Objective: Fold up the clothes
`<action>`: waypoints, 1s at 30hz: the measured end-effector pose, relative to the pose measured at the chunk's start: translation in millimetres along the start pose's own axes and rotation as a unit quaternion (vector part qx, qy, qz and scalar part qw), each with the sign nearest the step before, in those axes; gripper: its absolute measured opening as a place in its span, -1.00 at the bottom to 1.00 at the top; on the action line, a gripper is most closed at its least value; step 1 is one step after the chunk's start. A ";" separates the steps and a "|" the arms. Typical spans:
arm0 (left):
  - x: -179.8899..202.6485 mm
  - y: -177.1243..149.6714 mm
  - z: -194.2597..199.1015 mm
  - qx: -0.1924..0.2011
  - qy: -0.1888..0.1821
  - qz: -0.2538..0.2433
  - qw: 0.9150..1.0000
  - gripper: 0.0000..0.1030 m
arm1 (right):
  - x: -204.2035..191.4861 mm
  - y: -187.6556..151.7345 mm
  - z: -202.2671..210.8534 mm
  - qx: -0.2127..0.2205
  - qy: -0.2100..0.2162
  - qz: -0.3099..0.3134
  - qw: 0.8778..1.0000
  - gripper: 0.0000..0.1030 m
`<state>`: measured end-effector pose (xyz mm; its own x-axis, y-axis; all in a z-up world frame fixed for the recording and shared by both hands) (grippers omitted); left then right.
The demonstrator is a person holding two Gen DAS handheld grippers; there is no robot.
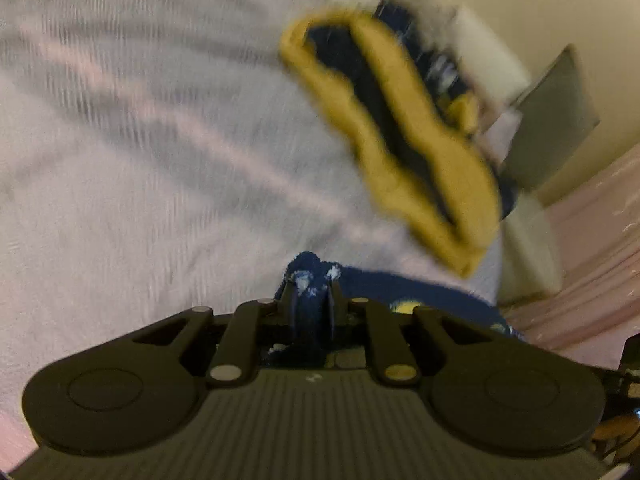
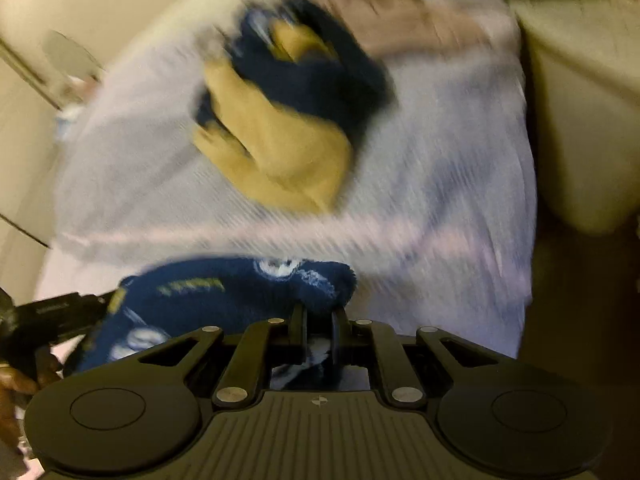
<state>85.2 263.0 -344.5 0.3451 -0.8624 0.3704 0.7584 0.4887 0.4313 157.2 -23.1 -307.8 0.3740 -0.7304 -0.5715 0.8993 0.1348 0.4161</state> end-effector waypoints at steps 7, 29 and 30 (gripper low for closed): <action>-5.8 9.0 34.2 0.021 0.017 0.005 1.000 -0.63 | -7.9 8.8 9.2 -0.042 -0.008 0.018 0.999 -0.70; 42.2 -27.2 4.7 0.009 0.030 -0.095 0.995 -0.45 | -32.0 -37.6 -31.9 -0.091 -0.071 0.222 0.968 -0.35; 43.4 -25.3 2.1 0.012 0.037 -0.108 0.993 -0.41 | -29.5 -36.6 -31.4 -0.090 -0.069 0.214 0.970 -0.35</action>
<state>79.9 213.4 -337.6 0.2159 -0.9546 0.2052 0.8060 0.2928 0.5144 120.4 14.6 -328.5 0.6992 -0.6630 -0.2676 0.6978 0.5515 0.4570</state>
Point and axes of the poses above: each gripper's, at about its wrist camera, not at the fingertips, and z roughly against the way its jaws point, x to its right, y to its top, the point moved 4 cm from there along -z, roughly the way its jaws point, and after that the axes turned 9 degrees about y, right-handed, at the moved point
